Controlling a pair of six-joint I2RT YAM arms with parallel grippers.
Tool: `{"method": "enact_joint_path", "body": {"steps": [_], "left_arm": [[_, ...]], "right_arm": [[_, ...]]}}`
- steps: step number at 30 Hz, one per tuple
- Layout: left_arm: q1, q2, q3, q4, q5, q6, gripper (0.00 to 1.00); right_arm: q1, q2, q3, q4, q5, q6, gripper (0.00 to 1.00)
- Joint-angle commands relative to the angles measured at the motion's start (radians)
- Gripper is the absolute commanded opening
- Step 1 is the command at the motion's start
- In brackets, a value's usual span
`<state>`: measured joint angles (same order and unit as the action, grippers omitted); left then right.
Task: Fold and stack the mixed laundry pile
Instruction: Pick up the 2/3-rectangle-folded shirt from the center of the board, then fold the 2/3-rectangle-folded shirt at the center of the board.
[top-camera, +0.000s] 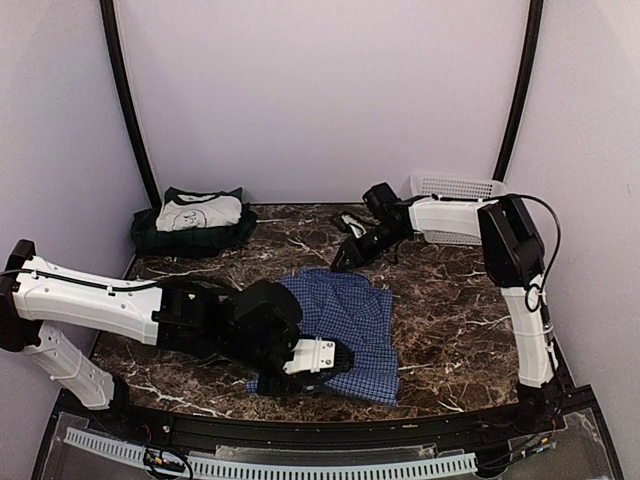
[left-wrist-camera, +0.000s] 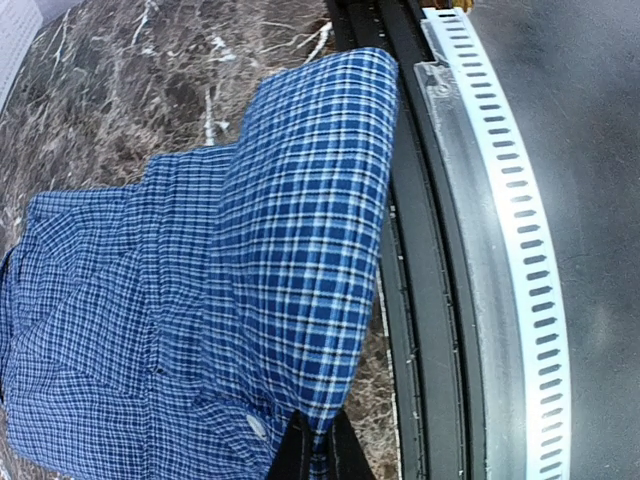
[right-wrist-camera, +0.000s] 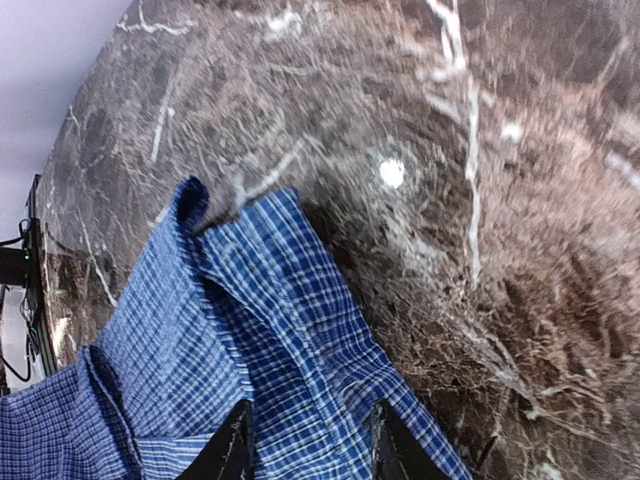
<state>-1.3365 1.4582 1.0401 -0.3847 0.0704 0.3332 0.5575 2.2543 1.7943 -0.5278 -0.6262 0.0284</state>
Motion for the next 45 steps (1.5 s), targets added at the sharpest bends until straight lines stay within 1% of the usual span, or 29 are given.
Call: {"method": "enact_joint_path", "body": {"steps": [1, 10, 15, 21, 25, 30, 33, 35, 37, 41, 42, 45], "left_arm": [[0.089, -0.007, 0.051, -0.031, 0.047, 0.031, 0.0], [0.227, 0.096, 0.151, 0.037, 0.042, 0.17, 0.0], [0.3, 0.181, 0.201, 0.09, 0.0, 0.281, 0.0], [0.367, 0.27, 0.253, 0.173, 0.013, 0.383, 0.0], [0.402, 0.331, 0.243, 0.249, 0.014, 0.425, 0.0], [0.414, 0.375, 0.165, 0.43, 0.005, 0.481, 0.0], [0.414, 0.391, 0.133, 0.446, 0.006, 0.47, 0.0], [0.41, 0.376, 0.099, 0.451, 0.036, 0.447, 0.0], [0.394, 0.356, 0.053, 0.464, 0.061, 0.421, 0.0], [0.338, 0.343, -0.034, 0.467, 0.054, 0.353, 0.0], [0.321, 0.337, -0.067, 0.469, 0.055, 0.328, 0.0], [0.278, 0.329, -0.111, 0.454, 0.056, 0.271, 0.0]], "right_arm": [[0.012, 0.084, 0.021, -0.036, -0.026, -0.022, 0.36], [0.025, 0.1, 0.002, -0.046, -0.04, -0.07, 0.29], [0.03, 0.096, -0.016, -0.039, -0.066, -0.077, 0.28], [0.035, 0.085, -0.039, -0.029, -0.092, -0.08, 0.26], [0.046, 0.071, -0.051, -0.028, -0.113, -0.089, 0.25], [0.066, 0.072, -0.055, -0.036, -0.124, -0.094, 0.22], [0.087, 0.064, -0.072, -0.037, -0.125, -0.092, 0.22], [0.105, 0.051, -0.094, -0.029, -0.13, -0.085, 0.22], [0.123, 0.024, -0.146, -0.001, -0.134, -0.068, 0.22], [0.147, -0.044, -0.25, 0.057, -0.137, -0.029, 0.22], [0.148, -0.067, -0.272, 0.069, -0.135, -0.01, 0.23], [0.142, -0.134, -0.292, 0.057, -0.085, 0.002, 0.32]]}}
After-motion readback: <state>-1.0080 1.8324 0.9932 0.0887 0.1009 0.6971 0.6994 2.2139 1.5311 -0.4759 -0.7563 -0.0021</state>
